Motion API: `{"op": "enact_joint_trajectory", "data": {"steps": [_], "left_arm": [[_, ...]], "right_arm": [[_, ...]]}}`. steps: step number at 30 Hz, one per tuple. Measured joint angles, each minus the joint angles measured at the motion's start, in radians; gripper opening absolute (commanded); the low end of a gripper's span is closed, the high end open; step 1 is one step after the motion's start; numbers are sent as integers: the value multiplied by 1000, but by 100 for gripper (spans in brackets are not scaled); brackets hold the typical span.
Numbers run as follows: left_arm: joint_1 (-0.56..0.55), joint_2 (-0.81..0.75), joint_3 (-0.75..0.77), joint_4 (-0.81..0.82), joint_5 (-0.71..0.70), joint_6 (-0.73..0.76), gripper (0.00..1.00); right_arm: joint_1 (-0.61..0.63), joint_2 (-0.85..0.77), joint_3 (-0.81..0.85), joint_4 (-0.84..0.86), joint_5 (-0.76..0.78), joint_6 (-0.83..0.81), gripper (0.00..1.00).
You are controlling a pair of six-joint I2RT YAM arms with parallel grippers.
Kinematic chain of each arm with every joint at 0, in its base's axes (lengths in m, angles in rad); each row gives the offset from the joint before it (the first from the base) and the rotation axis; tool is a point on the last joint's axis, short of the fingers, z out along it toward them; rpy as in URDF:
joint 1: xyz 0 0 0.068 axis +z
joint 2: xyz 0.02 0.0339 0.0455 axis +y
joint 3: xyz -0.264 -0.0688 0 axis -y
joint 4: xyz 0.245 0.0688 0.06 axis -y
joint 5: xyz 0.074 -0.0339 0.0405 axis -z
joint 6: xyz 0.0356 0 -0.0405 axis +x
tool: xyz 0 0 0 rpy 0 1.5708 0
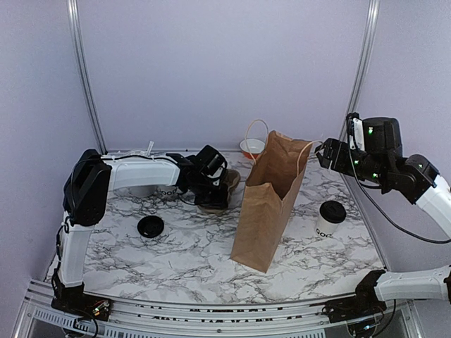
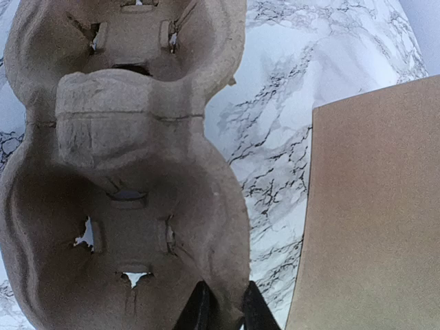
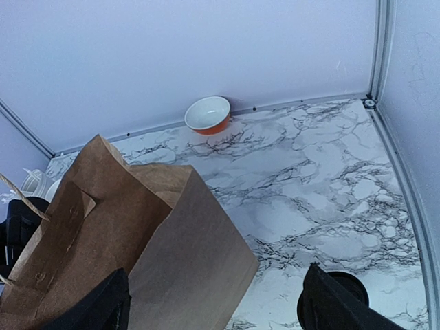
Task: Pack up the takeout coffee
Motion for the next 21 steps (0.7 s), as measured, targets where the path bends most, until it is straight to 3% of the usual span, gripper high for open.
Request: {"op": "enact_joint_trajectory", "data": {"steps": [10,21], "left_arm": [[7,-18,-19,20,3,-9,5],[-69,-50,-27,-59,-257,61,4]], "right_arm": [[0,-1,-2,0,0,0,84],[0,2,-6,2,-1,0,84]]}}
